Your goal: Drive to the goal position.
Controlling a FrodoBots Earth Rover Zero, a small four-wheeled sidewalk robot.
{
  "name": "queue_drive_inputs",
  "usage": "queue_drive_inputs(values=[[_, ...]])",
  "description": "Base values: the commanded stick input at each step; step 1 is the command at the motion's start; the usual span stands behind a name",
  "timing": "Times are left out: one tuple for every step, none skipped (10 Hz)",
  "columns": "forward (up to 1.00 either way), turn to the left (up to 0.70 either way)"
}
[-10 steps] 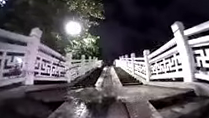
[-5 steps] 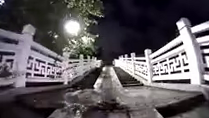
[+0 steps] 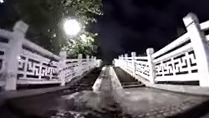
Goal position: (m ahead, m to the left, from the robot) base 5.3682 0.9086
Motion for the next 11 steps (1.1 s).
queue_drive_inputs(values=[[0.45, 0.00], [0.45, 0.00], [0.45, 0.00], [0.45, 0.00], [0.45, 0.00], [0.45, 0.00], [0.45, 0.00], [0.45, 0.00], [0.45, 0.00], [0.45, 0.00], [0.45, 0.00]])
